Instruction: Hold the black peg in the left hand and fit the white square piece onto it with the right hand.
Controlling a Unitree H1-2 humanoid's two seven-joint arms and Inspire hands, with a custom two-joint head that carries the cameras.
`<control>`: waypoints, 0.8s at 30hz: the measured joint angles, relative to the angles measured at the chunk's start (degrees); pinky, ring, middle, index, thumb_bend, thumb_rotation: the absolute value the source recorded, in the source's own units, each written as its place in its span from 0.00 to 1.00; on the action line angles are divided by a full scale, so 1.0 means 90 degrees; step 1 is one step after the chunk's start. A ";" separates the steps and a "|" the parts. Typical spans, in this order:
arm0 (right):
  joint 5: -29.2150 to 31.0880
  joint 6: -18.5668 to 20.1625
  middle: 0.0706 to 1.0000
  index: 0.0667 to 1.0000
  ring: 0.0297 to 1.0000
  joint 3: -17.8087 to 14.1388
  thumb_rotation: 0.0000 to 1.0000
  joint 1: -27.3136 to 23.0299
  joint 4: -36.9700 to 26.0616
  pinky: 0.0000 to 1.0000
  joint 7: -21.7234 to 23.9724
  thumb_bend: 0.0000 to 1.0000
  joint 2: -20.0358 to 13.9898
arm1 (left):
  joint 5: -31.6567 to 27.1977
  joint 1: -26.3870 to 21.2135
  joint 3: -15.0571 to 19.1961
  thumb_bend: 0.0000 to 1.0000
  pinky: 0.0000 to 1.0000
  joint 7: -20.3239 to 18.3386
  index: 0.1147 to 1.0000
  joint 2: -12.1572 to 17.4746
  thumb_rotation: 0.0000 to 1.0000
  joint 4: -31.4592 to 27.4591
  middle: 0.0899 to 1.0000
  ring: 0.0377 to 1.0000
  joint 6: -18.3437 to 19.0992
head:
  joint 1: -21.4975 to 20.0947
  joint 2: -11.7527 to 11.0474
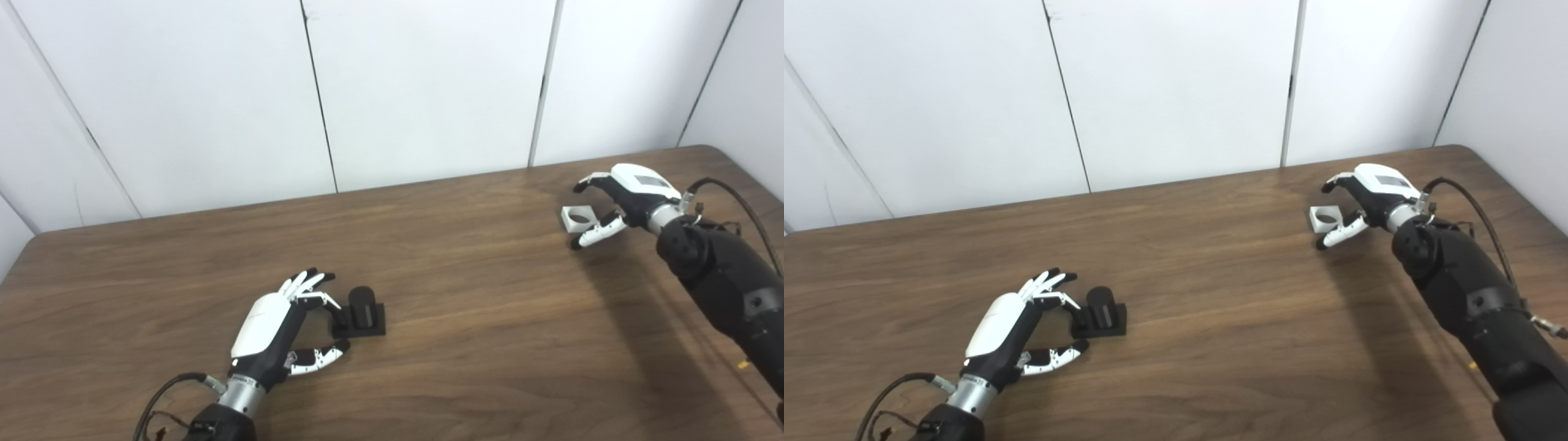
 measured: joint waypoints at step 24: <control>-0.0304 0.0199 0.83 0.57 0.88 0.0564 0.32 -0.0292 0.0085 0.85 0.0030 0.59 -0.0056 | -0.0021 0.0080 0.0075 0.52 0.98 -0.0073 0.42 0.0021 0.06 -0.0144 0.90 0.98 0.0137 | 0.0059 0.0078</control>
